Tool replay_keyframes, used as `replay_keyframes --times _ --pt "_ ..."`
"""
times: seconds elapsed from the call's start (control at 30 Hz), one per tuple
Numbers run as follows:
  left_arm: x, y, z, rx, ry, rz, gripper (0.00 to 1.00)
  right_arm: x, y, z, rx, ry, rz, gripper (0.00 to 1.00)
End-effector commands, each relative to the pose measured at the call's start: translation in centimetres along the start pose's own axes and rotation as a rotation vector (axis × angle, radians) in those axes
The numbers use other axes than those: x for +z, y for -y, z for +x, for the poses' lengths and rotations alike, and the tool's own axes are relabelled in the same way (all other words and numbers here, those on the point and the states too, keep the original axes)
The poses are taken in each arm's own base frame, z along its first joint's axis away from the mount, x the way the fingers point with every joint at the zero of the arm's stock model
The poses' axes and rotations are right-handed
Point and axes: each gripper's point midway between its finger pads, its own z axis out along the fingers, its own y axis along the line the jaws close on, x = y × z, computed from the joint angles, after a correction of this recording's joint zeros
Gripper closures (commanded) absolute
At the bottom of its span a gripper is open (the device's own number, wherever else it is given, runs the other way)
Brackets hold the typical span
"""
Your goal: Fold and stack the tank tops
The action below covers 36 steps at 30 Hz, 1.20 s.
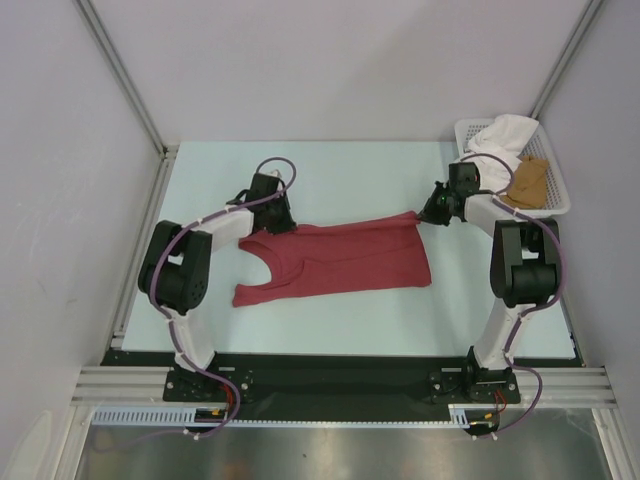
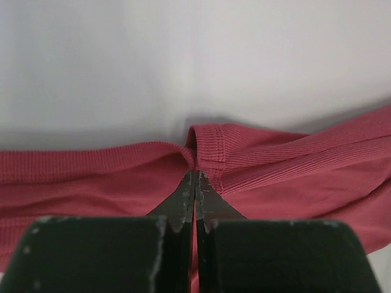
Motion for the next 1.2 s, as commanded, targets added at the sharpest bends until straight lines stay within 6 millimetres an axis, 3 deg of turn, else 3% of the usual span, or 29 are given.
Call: replay_keyframes --times 0.0,0.3,0.5,0.83,1.17 --pt "-2.3 1.6 -1.4 0.02 0.085 0.04 1.0 -1.5 -0.3 -0.8 0.0 0.057 -0.009 1.0" --pt "-4.9 2.0 0.4 0.032 0.12 0.039 0.99 -2.1 1.2 0.4 0.008 0.054 0.049 1.0" --pt "-5.6 1.4 2.3 0.042 0.108 0.032 1.0 -2.3 2.2 1.1 0.019 0.047 0.091 1.0" --pt "-5.9 0.6 5.9 0.046 0.076 0.02 1.0 -3.4 2.9 2.1 0.023 0.058 0.105 1.0" --pt "-6.0 -0.1 7.6 0.046 0.068 0.003 1.0 -2.9 4.3 3.3 0.032 0.043 0.145 1.0"
